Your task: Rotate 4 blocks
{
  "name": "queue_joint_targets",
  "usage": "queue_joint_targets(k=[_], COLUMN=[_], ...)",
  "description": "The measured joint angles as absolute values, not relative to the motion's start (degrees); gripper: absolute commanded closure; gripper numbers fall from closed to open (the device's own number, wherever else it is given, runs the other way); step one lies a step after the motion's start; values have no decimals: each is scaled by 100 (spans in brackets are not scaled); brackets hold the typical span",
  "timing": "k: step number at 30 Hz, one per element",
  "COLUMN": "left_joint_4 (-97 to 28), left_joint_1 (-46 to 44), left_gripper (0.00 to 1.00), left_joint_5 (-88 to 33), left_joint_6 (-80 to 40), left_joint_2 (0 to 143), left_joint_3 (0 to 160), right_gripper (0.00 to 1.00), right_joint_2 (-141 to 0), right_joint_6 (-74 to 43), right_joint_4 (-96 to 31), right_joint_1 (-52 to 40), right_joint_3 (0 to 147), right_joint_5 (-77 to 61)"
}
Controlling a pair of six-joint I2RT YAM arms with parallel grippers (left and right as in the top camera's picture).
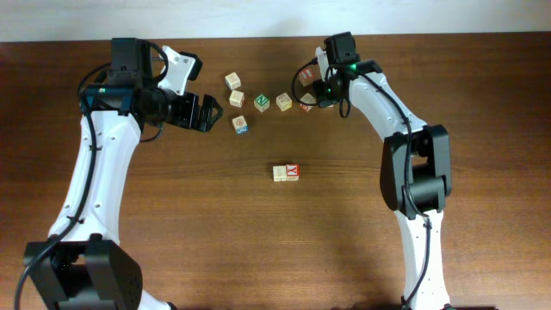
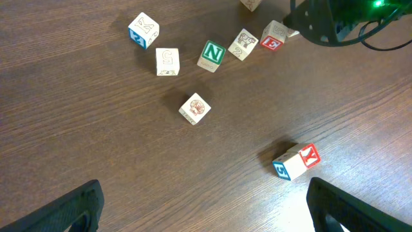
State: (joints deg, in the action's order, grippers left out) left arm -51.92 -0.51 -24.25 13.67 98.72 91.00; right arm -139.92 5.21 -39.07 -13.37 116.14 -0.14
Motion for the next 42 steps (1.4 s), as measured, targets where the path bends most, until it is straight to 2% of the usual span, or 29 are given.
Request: queue_joint_targets(k=[2,4,8,10,16,21,22,24,26,32,34,36,37,39,42], left_joint_4=[-5190,-5190,-5190,-5188,-5194,-5196,-5196,-5196,-5196,-5196,-5194,-5192,-5199,-5201,-5199], left_joint_1=[-51,-51,-51,-51,-51,-51,-51,-51,-51,-51,-51,-51,-51,-51,-51], left_gripper=[1,1,1,1,1,1,1,1,1,1,1,1,1,1,1], left_joint_5=[-2425,-2425,-2425,-2425,-2425,-2425,-2425,-2425,-2425,-2425,-2425,-2425,-2425,-2427,-2425], left_joint_6=[1367,1367,1367,1367,1367,1367,1367,1367,1367,1367,1367,1367,1367,1367,1367], left_joint_2=[9872,9872,9872,9872,9876,9876,9876,9876,9876,9876,9876,9876,9876,9876,9880], left_joint_3=[9100,9100,9100,9100,9100,9102,9102,9102,9102,9102,9102,9105,9105,9109,9109], right_gripper=[61,69,70,69,69,69,65,57,52,51,51,51,51,51,51], right_joint_2=[-14000,-14003,-14003,-13987,-13826,-13817,-13810,-13806,-13806,-13806,-13804,-13782,-13751,-13738,-13900], right_joint_6=[519,373,-346,-650,-1210,-1225,-1251,-1297,-1323,-1328,-1328,-1323,-1328,-1317,-556], right_joint_4=[-4007,-4165,-4381,-4847,-7612,-8049,-8086,-8128,-8128,-8189,-8191,-7835,-7150,-6075,-5181], right_joint_1=[-1337,-1337,-1337,-1337,-1433,-2067,-2095,-2112,-2121,-2121,-2093,-1973,-1881,-1806,-1809], right_joint_3=[11614,11614,11638,11758,12079,11542,11485,11454,11452,11461,11939,12737,13008,13102,13100], right_joint_5=[-30,-27,-47,-163,-1431,-1621,-1621,-1621,-1623,-1667,-1640,-1332,-972,-331,34])
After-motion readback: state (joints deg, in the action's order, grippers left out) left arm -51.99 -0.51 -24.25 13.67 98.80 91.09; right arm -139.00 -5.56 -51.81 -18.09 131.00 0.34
